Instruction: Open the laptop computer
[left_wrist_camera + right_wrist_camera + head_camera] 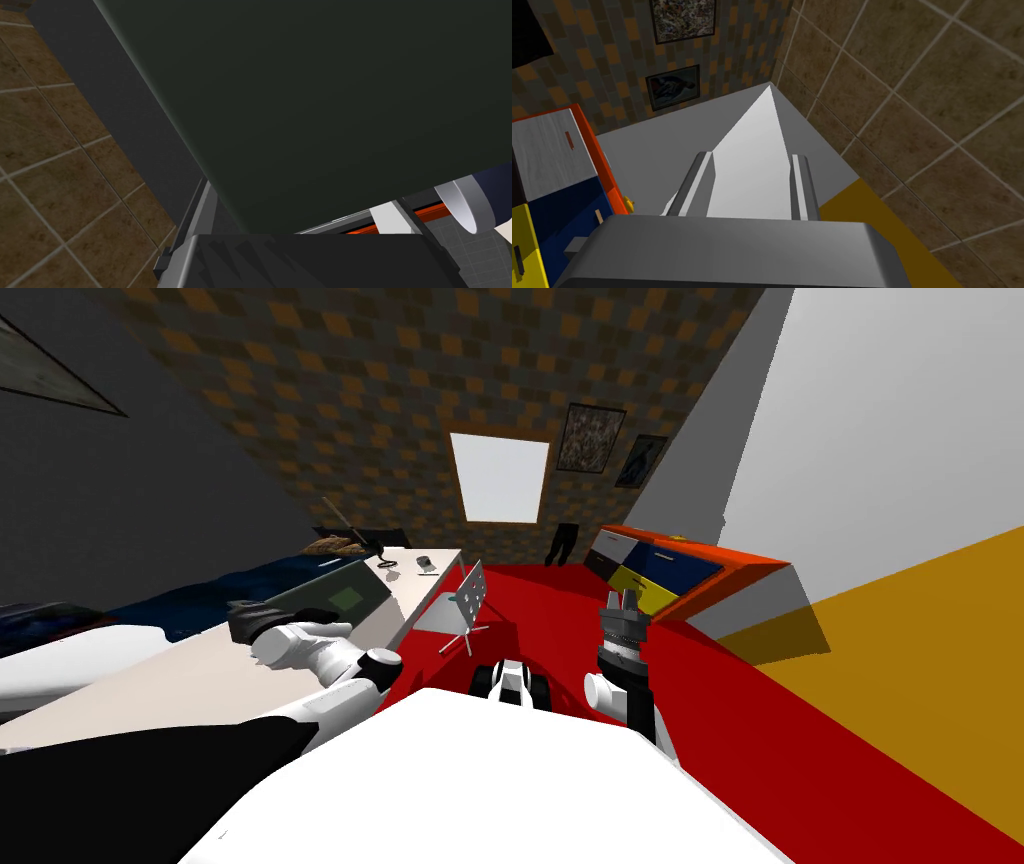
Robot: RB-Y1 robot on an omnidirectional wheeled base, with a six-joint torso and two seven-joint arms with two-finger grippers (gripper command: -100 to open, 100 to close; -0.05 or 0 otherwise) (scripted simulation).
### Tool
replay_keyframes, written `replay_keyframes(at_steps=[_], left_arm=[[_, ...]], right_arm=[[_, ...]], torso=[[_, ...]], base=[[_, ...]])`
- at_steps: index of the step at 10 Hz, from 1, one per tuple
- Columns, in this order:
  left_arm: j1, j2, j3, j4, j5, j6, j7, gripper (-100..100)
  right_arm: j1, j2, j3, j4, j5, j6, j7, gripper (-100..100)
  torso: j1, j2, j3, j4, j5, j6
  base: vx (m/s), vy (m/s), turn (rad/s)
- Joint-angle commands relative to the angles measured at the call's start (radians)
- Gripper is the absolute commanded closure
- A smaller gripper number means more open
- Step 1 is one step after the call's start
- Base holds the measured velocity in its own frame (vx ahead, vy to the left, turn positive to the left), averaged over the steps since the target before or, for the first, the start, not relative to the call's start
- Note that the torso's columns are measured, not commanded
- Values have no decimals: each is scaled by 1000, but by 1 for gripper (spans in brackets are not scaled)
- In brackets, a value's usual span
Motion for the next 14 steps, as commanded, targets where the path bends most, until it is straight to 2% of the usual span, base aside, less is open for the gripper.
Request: replay_keyframes(at_steps=[1,2,4,5,6,7,8,9,11,12,13,14], left_arm=[[-3,24,65,19,-81,-7,52,-100],[-3,24,95,19,-95,-7,52,-100],[-3,24,102,19,-95,-7,52,-100],[2,43,147,23,-130,-6,74,-100],[2,43,177,23,-145,-6,74,-100],[4,52,161,38,-155,-11,91,-100],[-3,24,115,19,-110,-7,52,100],[-3,24,102,19,-139,-7,81,100],[-3,24,102,19,-95,-7,52,100],[-9,5,50,16,-67,-9,29,100],[-9,5,22,16,-50,-9,29,100],[-9,5,19,16,-44,-9,29,100]], right_arm=[[0,0,0,0,0,0,0,0],[0,0,0,0,0,0,0,0],[0,0,0,0,0,0,0,0],[0,0,0,0,0,0,0,0],[0,0,0,0,0,0,0,0],[0,0,0,0,0,0,0,0],[0,0,0,0,0,0,0,0],[1,0,0,0,0,0,0,0],[1,0,0,0,0,0,0,0],[0,0,0,0,0,0,0,0],[1,0,0,0,0,0,0,0],[1,0,0,0,0,0,0,0]], torso=[[0,-3,-2,-1,0,1],[-1,2,0,0,0,3],[0,0,0,0,0,1],[0,-3,-2,-1,0,1],[-1,1,0,0,0,3],[0,2,1,0,1,3],[1,-2,-1,0,1,2],[2,-8,-4,-3,4,-1],[5,1,1,0,5,-2],[6,6,4,1,6,1],[7,2,3,0,7,-2],[7,1,1,-1,6,-2]], base=[[-92,0,-293],[-122,4,-423],[-33,-2,-86],[-79,-12,-375],[-108,-1,-483],[-45,3,-76],[90,8,259],[119,4,377],[53,-2,176],[88,15,318],[110,-8,354],[55,-7,168]])
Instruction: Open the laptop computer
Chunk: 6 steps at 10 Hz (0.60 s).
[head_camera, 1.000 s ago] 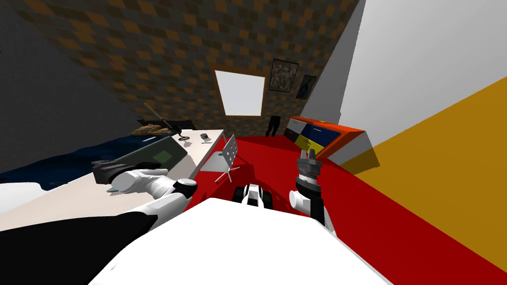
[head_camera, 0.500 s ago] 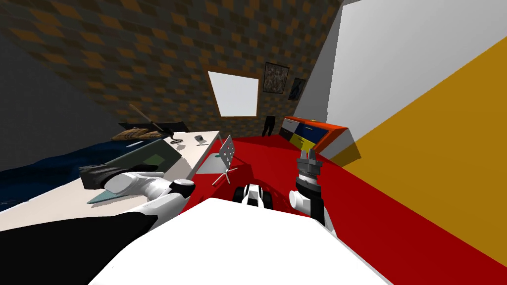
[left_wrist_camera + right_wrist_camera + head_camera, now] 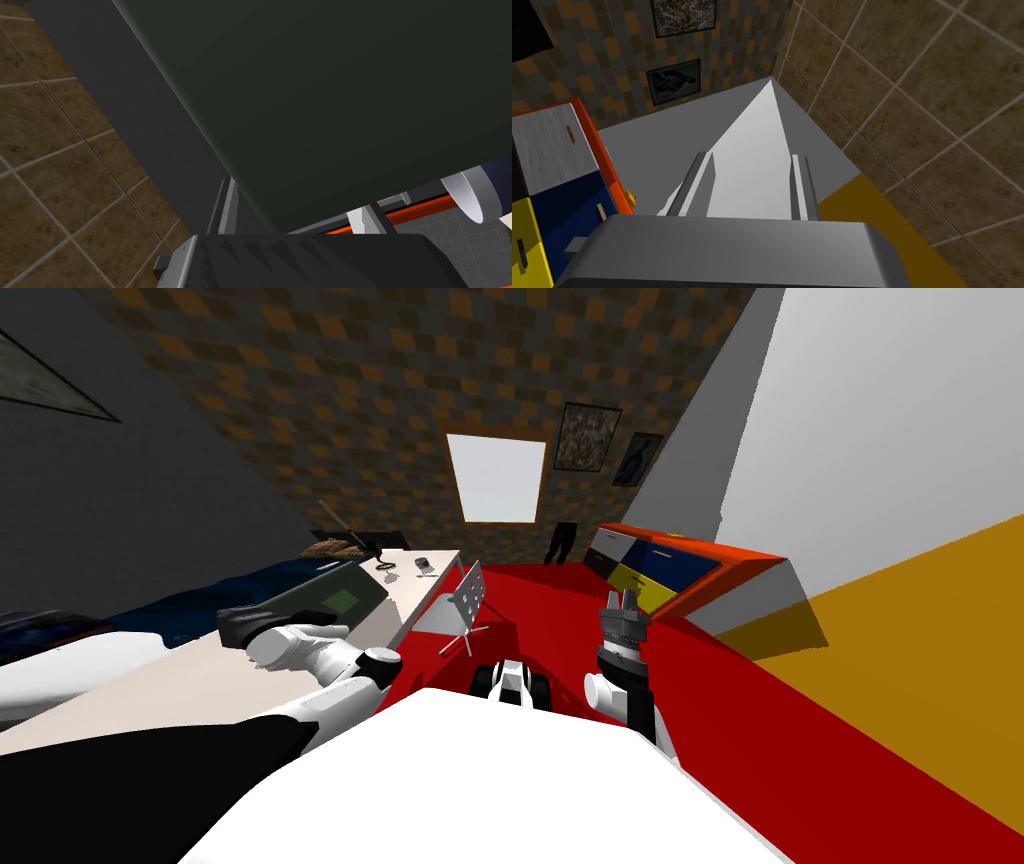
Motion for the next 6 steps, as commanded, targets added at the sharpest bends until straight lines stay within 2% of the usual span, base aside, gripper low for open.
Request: replay_keyframes(at_steps=[1,2,3,4,5,6], left_arm=[[-2,-19,-65,1,80,3,-44,100],[-2,-19,-104,1,89,3,-44,100],[-7,-38,-131,-3,139,2,-67,100],[-7,-38,-157,-3,139,2,-67,100],[-7,-38,-187,-3,139,2,-67,100],[-12,-57,-223,-6,190,0,-89,100]], right_arm=[[0,0,0,0,0,0,0,0],[0,0,0,0,0,0,0,0],[0,0,0,0,0,0,0,0],[0,0,0,0,0,0,0,0],[0,0,0,0,0,0,0,0],[0,0,0,0,0,0,0,0]], torso=[[0,2,1,0,0,2],[-1,-2,-1,0,-1,2],[0,-2,-2,-1,0,1],[0,-4,-2,-2,2,2],[0,-2,-1,-2,2,1],[1,1,0,-1,1,6]], base=[[103,14,358],[113,1,392],[142,-7,425],[140,-33,435],[62,-24,233],[102,-14,390]])
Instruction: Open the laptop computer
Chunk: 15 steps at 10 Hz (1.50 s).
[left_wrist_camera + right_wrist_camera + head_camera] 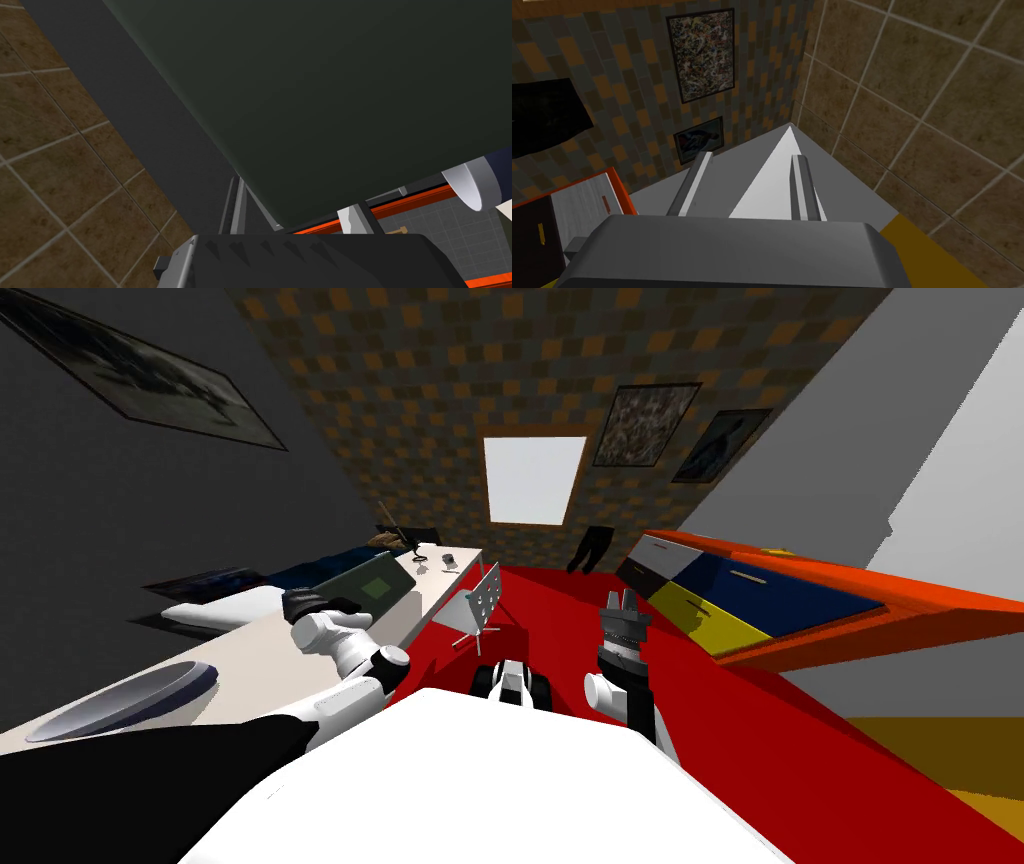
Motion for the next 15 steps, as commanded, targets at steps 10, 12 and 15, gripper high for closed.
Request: replay_keyframes(at_steps=[10,12,15], left_arm=[[-21,-71,-335,5,198,-7,-85,100],[-26,-90,-380,1,227,-9,-107,100],[-32,-109,-514,-2,299,-10,-130,100]], right_arm=[[0,0,0,0,0,0,0,0],[0,0,0,0,0,0,0,0],[0,0,0,0,0,0,0,0]], torso=[[-3,-10,-6,-4,0,0],[0,-3,-2,-3,1,2],[0,-7,-4,-5,2,-7]], base=[[88,-33,307],[46,-45,246],[105,-82,421]])
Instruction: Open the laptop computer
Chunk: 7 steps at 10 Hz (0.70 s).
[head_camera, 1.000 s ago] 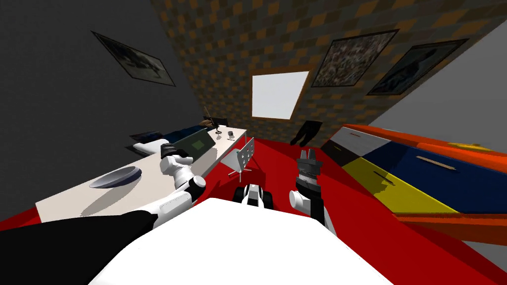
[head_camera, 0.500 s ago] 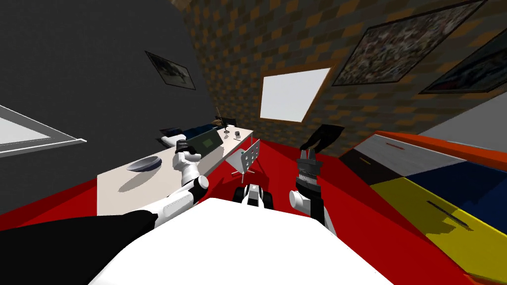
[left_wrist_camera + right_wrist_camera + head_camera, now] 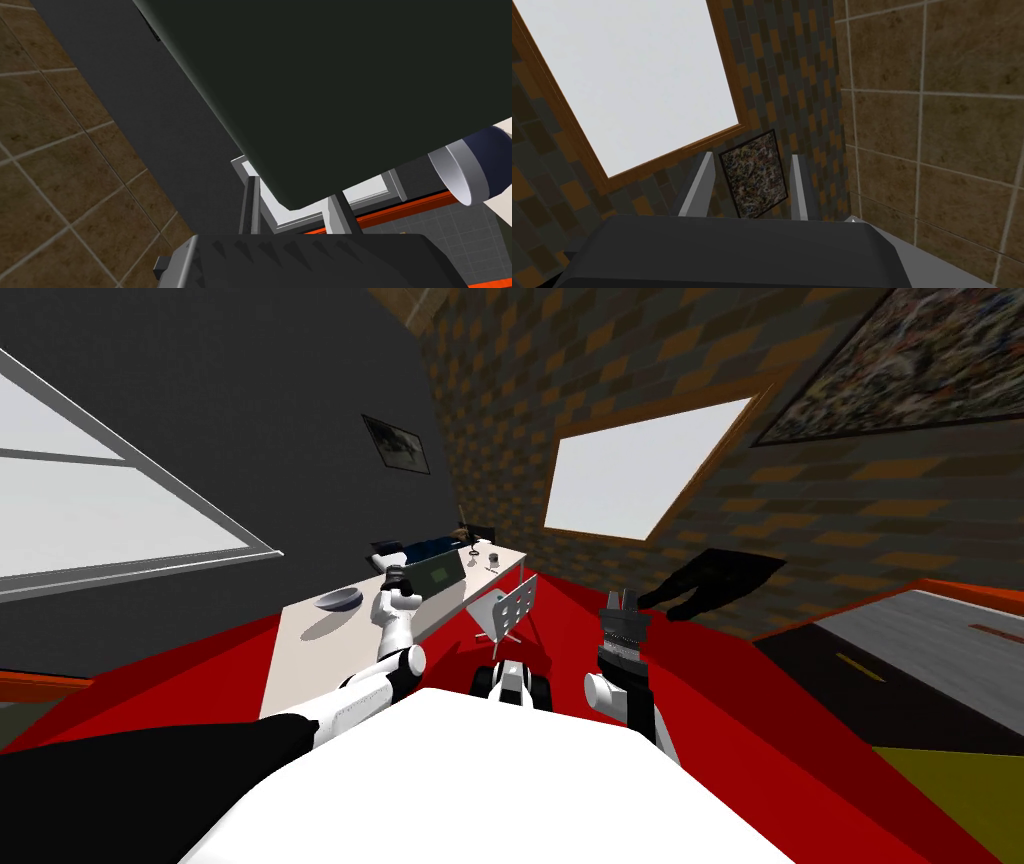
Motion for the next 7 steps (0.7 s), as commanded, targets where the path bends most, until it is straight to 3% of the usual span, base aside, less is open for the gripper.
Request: replay_keyframes(at_steps=[1,2,3,6,7], left_arm=[[-10,-29,-48,17,-8,-11,-3,100],[-18,-28,-24,17,-27,-35,4,100],[-54,-25,-39,37,-10,16,-6,100],[-88,-20,-52,62,8,71,-15,100],[-122,-14,-65,88,26,100,-25,100]], right_arm=[[0,0,0,0,0,0,0,0],[0,0,0,0,0,0,0,0],[-1,0,0,0,0,0,0,0],[-1,0,0,0,0,0,0,0],[-1,0,0,0,0,0,0,0]], torso=[[5,0,0,-1,2,-2],[6,1,0,-1,2,6],[4,0,0,1,0,6],[3,-1,-1,1,-2,3],[1,-1,-1,0,-1,2]], base=[[42,-39,145],[4,-16,-1],[-26,72,-70],[-36,118,-72],[-35,113,-51]])
